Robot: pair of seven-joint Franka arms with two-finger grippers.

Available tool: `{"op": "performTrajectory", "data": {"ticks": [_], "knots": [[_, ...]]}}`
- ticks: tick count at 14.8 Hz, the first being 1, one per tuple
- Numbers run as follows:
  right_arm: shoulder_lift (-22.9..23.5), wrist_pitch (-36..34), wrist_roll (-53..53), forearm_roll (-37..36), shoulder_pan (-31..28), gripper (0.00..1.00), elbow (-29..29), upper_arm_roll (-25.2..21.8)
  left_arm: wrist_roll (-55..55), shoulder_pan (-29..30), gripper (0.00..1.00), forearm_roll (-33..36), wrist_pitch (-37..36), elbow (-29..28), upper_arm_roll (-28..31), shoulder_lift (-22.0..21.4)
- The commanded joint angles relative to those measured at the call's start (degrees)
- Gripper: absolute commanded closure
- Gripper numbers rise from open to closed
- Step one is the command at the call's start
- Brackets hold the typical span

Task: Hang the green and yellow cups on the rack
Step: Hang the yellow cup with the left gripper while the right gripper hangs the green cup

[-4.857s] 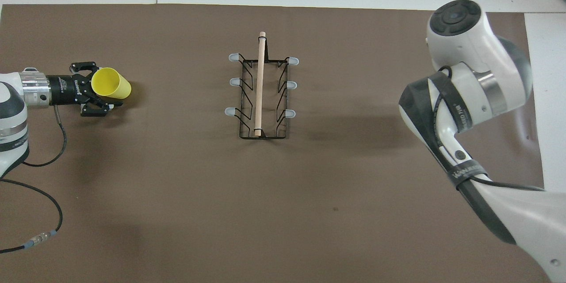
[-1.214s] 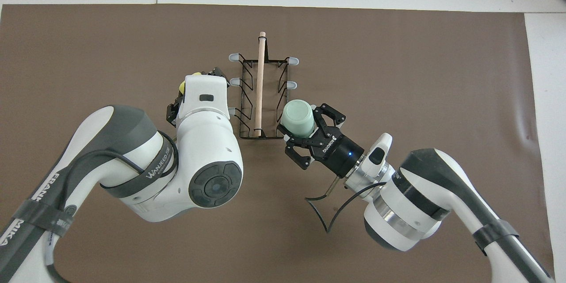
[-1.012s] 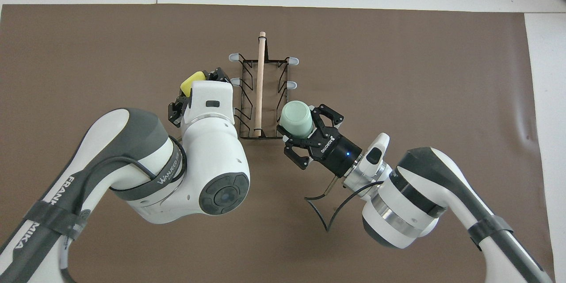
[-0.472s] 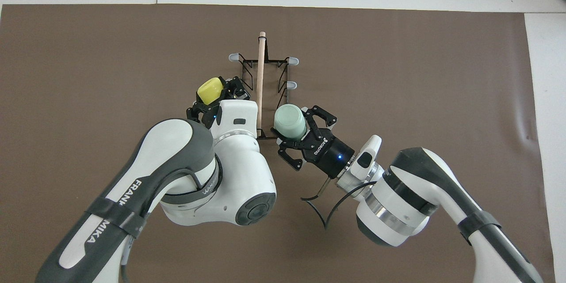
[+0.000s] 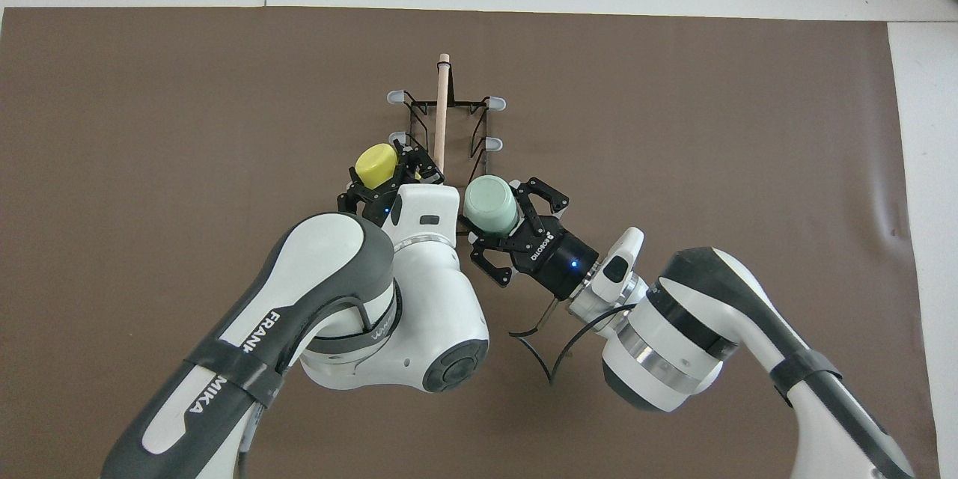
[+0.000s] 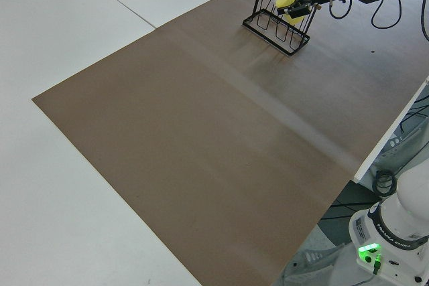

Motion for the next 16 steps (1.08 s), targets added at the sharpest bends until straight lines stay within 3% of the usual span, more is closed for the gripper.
{"op": "performTrajectory", "data": {"ticks": [1, 5, 8, 11, 14, 16], "knots": [[1.64, -1.15, -7.45, 8.64, 0.16, 1.00, 0.28, 0.03, -0.31, -0.99, 0.00, -2.99, -0.88, -0.78, 0.62, -1.93], [3.92, -2.72, -9.72, 8.82, 0.16, 1.00, 0.28, 0.03, 0.83, -0.38, 0.00, -5.38, -0.80, -0.69, 0.62, -3.51], [4.37, -4.40, -10.09, 10.74, 0.16, 1.00, 1.33, 0.20, 8.45, 1.72, 0.00, -7.30, -0.45, -0.43, 0.62, -4.48], [3.32, -3.44, -10.00, 11.72, 0.25, 1.00, 2.04, 0.20, 23.63, 4.62, 0.00, -18.43, -0.18, 2.46, 0.71, -4.40], [-1.51, 2.18, -7.81, 11.72, 0.25, 1.00, 2.04, 0.21, 39.55, 8.66, 0.00, -27.07, -0.18, 4.32, 0.71, -4.48], [-1.08, 2.89, -7.63, 11.28, -0.01, 1.00, 2.39, 0.12, 50.61, 11.30, 0.00, -31.46, -0.27, 4.32, 0.79, -4.92]]}}
